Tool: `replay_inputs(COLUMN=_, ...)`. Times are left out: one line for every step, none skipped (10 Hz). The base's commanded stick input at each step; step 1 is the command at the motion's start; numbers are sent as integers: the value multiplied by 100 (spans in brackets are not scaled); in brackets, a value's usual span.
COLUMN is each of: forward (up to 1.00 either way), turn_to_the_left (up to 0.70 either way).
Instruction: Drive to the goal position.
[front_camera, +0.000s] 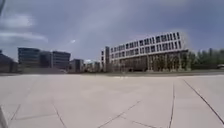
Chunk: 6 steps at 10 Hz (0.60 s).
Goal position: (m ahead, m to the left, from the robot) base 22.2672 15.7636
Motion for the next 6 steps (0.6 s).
replay_inputs(forward=100, turn_to_the_left=40)
replay_inputs(forward=100, turn_to_the_left=40)
replay_inputs(forward=100, turn_to_the_left=40)
replay_inputs(forward=100, turn_to_the_left=40)
replay_inputs(forward=100, turn_to_the_left=40)
replay_inputs(forward=100, turn_to_the_left=40)
